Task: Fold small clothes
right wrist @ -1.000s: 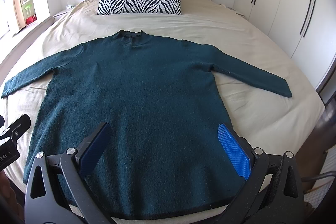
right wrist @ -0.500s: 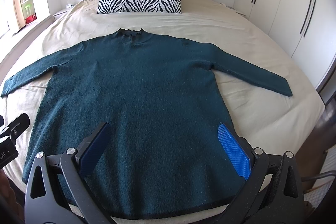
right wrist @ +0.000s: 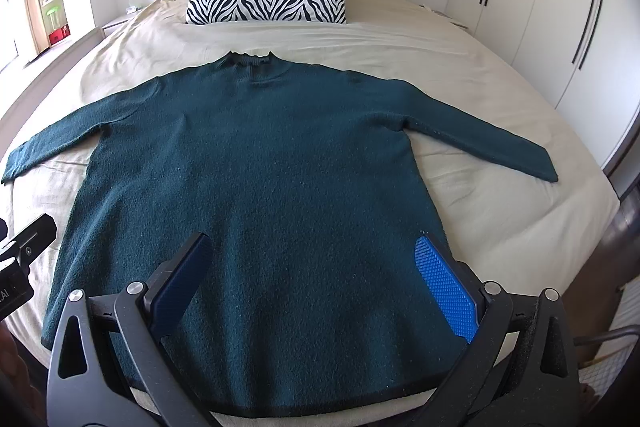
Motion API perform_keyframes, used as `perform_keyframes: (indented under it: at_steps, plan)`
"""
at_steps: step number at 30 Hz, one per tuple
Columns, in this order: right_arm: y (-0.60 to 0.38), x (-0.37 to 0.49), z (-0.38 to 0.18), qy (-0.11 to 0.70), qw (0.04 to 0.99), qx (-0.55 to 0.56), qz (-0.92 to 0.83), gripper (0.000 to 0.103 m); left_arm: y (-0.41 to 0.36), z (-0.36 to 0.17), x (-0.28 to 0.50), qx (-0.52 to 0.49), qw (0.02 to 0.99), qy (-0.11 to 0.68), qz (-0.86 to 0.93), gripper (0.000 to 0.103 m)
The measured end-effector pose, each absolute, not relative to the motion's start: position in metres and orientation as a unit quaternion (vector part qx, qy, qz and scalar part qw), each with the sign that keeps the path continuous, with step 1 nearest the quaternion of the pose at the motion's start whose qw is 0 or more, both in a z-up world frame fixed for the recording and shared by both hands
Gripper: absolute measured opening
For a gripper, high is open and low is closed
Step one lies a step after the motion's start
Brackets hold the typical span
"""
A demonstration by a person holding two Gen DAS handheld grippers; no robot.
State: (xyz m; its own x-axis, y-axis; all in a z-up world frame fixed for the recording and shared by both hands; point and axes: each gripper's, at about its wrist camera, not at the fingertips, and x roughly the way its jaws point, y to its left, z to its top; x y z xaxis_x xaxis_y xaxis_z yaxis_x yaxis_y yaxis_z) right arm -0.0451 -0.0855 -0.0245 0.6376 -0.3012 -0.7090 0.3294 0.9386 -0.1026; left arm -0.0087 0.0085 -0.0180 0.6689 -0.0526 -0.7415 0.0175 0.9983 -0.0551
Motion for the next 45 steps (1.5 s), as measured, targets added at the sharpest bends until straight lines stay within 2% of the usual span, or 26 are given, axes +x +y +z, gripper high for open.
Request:
perform_keyframes:
  at_steps: [14,21,26,30,33,35,37,39,44,45]
  plan:
    - [-0.1,-0.04,-0.036,0.399,0.9,0.037,-0.172,0.103,-0.004,-0.028,-0.005,0.001,0.912,0.409,-0.035,0.103]
    - [-0.145,-0.037,-0.046,0.398,0.896,0.074,-0.185,0.103,-0.001,-0.044,0.014,-0.023,0.898,0.437,-0.051,0.103]
    - [-0.228,-0.036,-0.047,0.37,0.9,0.15,-0.178,0.103,-0.007,-0.051,0.034,-0.037,0.894,0.441,-0.072,0.103]
    - [-0.346,-0.043,-0.068,0.324,0.874,0.311,-0.185,0.102,-0.011,-0.057,0.055,-0.098,0.886,0.436,-0.121,0.103]
    - [-0.437,-0.053,-0.099,0.281,0.823,0.453,-0.194,0.092,-0.032,-0.069,0.075,-0.053,0.865,0.485,-0.12,0.103]
    - [-0.487,-0.058,-0.119,0.253,0.793,0.52,-0.192,0.079,-0.036,-0.072,0.083,-0.072,0.862,0.486,-0.126,0.103]
    - [-0.527,-0.064,-0.136,0.222,0.767,0.57,-0.193,0.072,-0.041,-0.072,0.091,-0.082,0.864,0.478,-0.138,0.103]
    - [-0.563,-0.067,-0.149,0.192,0.746,0.606,-0.198,0.06,-0.049,-0.073,0.099,-0.074,0.865,0.475,-0.142,0.103]
    - [-0.636,-0.059,-0.167,0.142,0.724,0.642,-0.208,0.059,-0.06,-0.086,0.128,-0.121,0.84,0.494,-0.188,0.102]
    - [-0.649,-0.056,-0.17,0.139,0.72,0.647,-0.21,0.053,-0.06,-0.088,0.133,-0.132,0.836,0.495,-0.194,0.1]
